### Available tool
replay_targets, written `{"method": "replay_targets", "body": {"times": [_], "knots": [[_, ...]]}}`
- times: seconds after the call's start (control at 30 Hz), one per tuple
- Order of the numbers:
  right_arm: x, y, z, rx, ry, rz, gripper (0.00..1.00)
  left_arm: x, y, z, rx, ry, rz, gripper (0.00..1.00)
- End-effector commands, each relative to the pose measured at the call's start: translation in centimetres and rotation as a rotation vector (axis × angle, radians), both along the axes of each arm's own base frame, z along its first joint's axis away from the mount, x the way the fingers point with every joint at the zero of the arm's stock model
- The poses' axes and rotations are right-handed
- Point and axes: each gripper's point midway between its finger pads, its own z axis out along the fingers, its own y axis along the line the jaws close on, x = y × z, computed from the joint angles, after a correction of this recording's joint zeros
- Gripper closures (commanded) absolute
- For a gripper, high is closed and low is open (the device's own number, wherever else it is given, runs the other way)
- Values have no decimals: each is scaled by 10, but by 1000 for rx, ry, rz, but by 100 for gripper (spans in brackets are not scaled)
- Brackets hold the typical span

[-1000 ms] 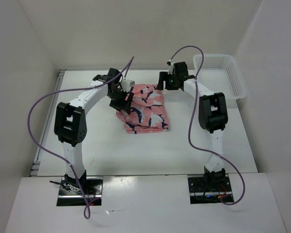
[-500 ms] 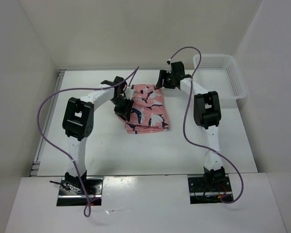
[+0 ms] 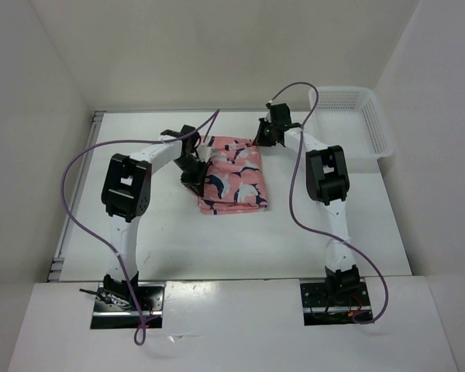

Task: Fold and stack the shorts
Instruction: Fold the shorts

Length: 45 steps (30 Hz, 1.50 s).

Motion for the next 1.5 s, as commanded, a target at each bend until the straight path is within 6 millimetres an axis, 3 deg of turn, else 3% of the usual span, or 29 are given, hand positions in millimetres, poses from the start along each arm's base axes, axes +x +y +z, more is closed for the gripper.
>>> {"method": "replay_targets", "body": {"times": [0.0, 0.03, 0.07, 0.17, 0.3, 0.37, 0.4, 0.43, 0.53, 0.6, 0.77, 0.8, 0.83, 0.9, 0.93, 1.0, 1.03, 1.07, 1.1, 1.13, 1.17, 1.2, 1.23, 1.27, 1.3, 1.33, 1.4, 1.43, 1.47], "knots": [[24, -5, 4, -47, -54, -101, 100, -10, 14, 17, 49, 4, 7, 87], [30, -10, 4, -62, -65, -135, 100, -15, 20, 17, 79, 9, 10, 87], [44, -11, 24, -59, -113, -169, 100, -23, 24, 12, 99, 36, 10, 87], [60, -16, 35, -76, -154, -207, 100, -39, 33, 9, 131, 68, 9, 87], [69, -12, 51, -37, -178, -236, 100, -47, 38, 5, 149, 87, 9, 85], [61, -10, 40, -42, -148, -208, 100, -45, 37, 4, 146, 78, 9, 75], [59, -10, 48, -45, -158, -191, 93, -35, 34, 9, 135, 45, 11, 70], [52, -9, 42, -49, -140, -167, 62, -32, 33, 12, 131, 33, 12, 66], [39, -2, 51, -46, -145, -77, 8, -15, 31, 21, 135, -27, 18, 50], [35, 2, 70, -34, -172, -37, 0, -6, 29, 31, 123, -62, 20, 40], [26, 3, 120, -33, -256, 17, 0, 20, 29, 76, 61, -189, 54, 36], [21, 1, 124, -55, -262, 35, 0, 27, 29, 94, 33, -234, 63, 35], [13, -2, 145, -60, -293, 42, 0, 31, 33, 104, 0, -250, 81, 35], [1, -7, 163, -97, -325, 73, 0, 37, 41, 131, -48, -304, 111, 35], [-8, -15, 192, -118, -372, 58, 0, 48, 47, 143, -72, -359, 130, 35], [-27, -28, 192, -202, -382, 98, 0, 62, 79, 171, -100, -457, 206, 35], [-39, -40, 221, -247, -433, 86, 0, 71, 91, 179, -103, -511, 235, 35], [-51, -50, 209, -305, -409, 93, 0, 79, 121, 191, -84, -560, 301, 34], [-59, -60, 214, -352, -425, 90, 0, 88, 144, 197, -33, -609, 352, 34], [-72, -73, 242, -428, -497, 97, 0, 92, 162, 196, 5, -624, 392, 34], [-84, -95, 226, -519, -457, 56, 0, 90, 196, 201, 80, -650, 469, 29], [-91, -107, 232, -596, -483, 63, 0, 91, 209, 204, 110, -673, 499, 27], [-114, -123, 238, -653, -490, 41, 0, 87, 218, 214, 121, -702, 521, 27], [-124, -130, 244, -683, -510, 41, 0, 81, 229, 209, 131, -703, 547, 26], [-139, -136, 232, -726, -496, 81, 0, 78, 227, 210, 121, -714, 544, 18], [-157, -143, 257, -730, -548, 57, 0, 70, 231, 222, 122, -753, 556, 13], [-180, -151, 261, -738, -545, 47, 0, 61, 224, 216, 93, -755, 542, 12], [-190, -160, 257, -749, -529, 35, 0, 55, 220, 225, 75, -785, 534, 12], [-204, -169, 272, -751, -562, -1, 0, 53, 218, 228, 64, -800, 528, 2]]}}
